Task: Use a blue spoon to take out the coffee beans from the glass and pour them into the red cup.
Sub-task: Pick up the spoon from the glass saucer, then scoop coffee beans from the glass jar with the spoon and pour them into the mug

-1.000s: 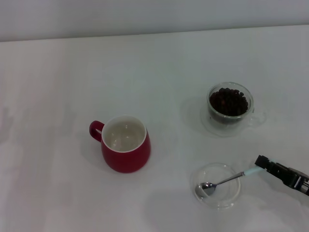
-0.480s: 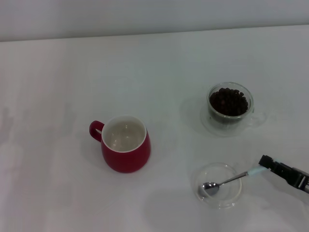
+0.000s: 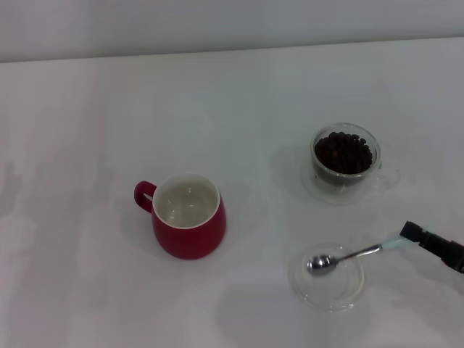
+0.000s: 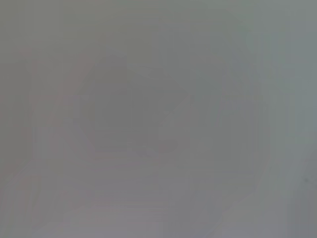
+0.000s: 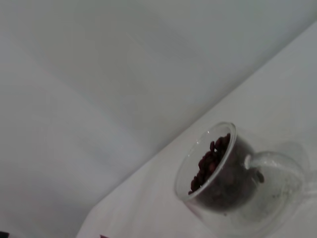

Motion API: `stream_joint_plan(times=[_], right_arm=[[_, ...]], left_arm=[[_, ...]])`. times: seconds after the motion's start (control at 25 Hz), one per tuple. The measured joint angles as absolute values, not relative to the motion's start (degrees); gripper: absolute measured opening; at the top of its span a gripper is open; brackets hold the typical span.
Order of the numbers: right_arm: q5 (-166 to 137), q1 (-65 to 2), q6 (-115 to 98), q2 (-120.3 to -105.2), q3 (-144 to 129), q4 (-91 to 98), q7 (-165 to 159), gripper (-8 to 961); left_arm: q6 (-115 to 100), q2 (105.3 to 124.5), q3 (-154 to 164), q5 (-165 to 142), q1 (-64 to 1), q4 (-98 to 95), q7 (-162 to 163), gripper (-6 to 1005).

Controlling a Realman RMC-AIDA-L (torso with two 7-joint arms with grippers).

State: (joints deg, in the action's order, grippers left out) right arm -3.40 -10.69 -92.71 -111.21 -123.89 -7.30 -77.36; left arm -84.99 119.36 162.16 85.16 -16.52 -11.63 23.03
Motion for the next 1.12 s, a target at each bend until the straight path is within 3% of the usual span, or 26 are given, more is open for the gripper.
stream_joint_plan(times=[0.52,1.12], right_arm=[[-3.33,-11.22,-96.89,-109.51,-124.04,-7.29,-78.89,152],[6.66,-16.49,-104.78,-105.91,-123.46,-7.33,-79.15,151]], left_arm=[[-85.0,119.36,162.15,85.74,-16.79,-11.74,23.03,896],[-84.99,119.36,162.16,85.79,-16.92,-11.53,23.05,896]])
